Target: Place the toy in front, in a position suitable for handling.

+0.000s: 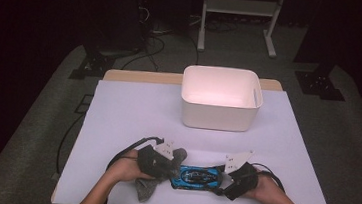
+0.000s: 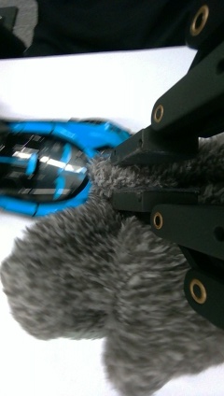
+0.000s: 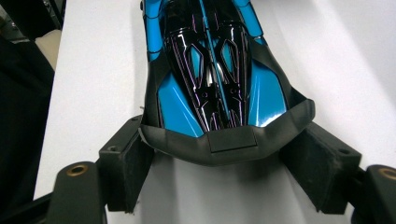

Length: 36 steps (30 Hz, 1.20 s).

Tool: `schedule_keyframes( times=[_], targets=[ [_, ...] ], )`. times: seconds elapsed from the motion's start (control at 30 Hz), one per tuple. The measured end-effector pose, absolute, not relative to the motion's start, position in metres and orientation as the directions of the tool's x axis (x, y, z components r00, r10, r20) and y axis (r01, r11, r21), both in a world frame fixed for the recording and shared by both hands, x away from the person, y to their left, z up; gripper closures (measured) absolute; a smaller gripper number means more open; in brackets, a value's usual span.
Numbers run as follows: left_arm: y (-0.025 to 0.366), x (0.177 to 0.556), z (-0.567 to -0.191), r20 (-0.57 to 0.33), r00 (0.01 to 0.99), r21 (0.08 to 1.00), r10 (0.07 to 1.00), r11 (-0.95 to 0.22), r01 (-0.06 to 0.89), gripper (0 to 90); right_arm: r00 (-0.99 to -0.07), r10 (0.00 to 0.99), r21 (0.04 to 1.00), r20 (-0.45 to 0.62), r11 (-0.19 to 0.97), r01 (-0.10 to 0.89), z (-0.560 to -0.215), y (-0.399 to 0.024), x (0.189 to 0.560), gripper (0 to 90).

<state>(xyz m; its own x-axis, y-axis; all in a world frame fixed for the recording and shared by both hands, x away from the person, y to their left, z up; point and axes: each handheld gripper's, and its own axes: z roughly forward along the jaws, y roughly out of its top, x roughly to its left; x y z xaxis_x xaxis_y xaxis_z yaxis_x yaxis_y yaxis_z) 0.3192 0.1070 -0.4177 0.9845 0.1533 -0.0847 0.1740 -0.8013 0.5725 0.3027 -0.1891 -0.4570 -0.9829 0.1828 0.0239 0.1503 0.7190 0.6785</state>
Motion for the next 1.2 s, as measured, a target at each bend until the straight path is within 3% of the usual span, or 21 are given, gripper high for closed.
schedule_keyframes(
  times=[0.2, 0.3, 0.4, 0.57, 0.7, 0.93, 1.2],
  targets=[
    [0.088, 0.323, -0.414, -0.085, 0.99, 0.598, 0.116, -0.789, 0.143, 77.9, -0.983, 0.181, 0.68, 0.025, 0.718, 0.149, -0.457, -0.189, 0.303, 25.3],
    [0.084, 0.322, -0.411, -0.074, 0.991, 0.598, 0.112, -0.79, 0.134, 70.8, -0.983, 0.181, 0.68, 0.024, 0.718, 0.149, -0.457, -0.189, 0.303, 25.3],
    [0.085, 0.32, -0.408, -0.085, 0.99, 0.599, 0.113, -0.788, 0.142, 55.6, -0.983, 0.18, 0.68, 0.023, 0.718, 0.147, -0.457, -0.189, 0.303, 25.3],
    [0.094, 0.319, -0.402, -0.068, 0.985, 0.601, 0.161, -0.781, 0.169, 51.8, -0.983, 0.179, 0.679, 0.024, 0.719, 0.147, -0.457, -0.189, 0.303, 25.3],
    [0.102, 0.324, -0.403, -0.083, 0.975, 0.6, 0.207, -0.771, 0.215, 56.8, -0.983, 0.182, 0.679, 0.023, 0.719, 0.149, -0.457, -0.189, 0.303, 25.3],
    [0.1, 0.327, -0.418, -0.104, 0.977, 0.567, 0.189, -0.796, 0.214, 79.1, -0.983, 0.181, 0.68, 0.022, 0.718, 0.148, -0.457, -0.189, 0.303, 25.3],
    [0.085, 0.329, -0.411, -0.064, 0.983, 0.568, 0.171, -0.804, 0.176, 80.5, -0.983, 0.181, 0.681, 0.025, 0.717, 0.149, -0.457, -0.19, 0.303, 25.3]
  ],
)
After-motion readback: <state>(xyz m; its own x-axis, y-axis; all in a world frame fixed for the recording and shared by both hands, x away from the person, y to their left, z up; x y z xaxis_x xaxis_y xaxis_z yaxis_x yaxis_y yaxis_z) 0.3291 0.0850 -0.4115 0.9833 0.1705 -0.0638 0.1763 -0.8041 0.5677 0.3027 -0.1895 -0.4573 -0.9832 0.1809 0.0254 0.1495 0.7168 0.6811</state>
